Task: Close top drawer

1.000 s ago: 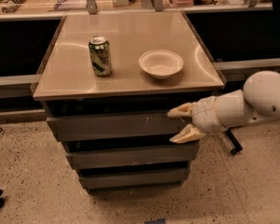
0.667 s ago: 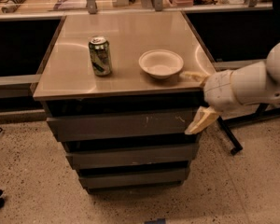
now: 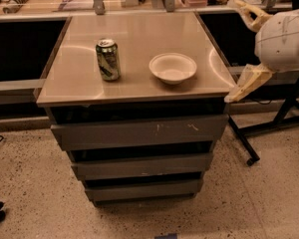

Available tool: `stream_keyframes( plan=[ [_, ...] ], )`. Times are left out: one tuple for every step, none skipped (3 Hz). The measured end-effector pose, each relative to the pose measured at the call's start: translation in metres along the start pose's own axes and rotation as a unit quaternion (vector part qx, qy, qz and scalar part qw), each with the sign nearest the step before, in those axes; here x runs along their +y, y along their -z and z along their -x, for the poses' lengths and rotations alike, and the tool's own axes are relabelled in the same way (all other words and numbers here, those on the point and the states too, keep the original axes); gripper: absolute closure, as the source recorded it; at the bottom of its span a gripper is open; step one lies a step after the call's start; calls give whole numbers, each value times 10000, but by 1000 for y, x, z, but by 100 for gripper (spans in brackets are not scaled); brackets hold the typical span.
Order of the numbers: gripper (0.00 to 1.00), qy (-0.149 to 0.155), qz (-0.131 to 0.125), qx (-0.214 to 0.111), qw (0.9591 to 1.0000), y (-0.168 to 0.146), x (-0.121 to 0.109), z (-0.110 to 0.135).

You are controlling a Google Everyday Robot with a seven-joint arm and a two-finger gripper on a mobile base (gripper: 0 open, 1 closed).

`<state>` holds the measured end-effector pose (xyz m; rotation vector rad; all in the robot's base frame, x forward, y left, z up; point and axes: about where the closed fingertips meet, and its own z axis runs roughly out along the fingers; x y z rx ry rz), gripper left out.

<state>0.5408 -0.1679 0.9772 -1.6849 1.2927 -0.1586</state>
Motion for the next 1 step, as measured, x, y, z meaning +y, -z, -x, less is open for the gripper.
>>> stream_keyframes(
  plan=[
    [0,37,-48,-2,10000,3,-5,2]
  ],
)
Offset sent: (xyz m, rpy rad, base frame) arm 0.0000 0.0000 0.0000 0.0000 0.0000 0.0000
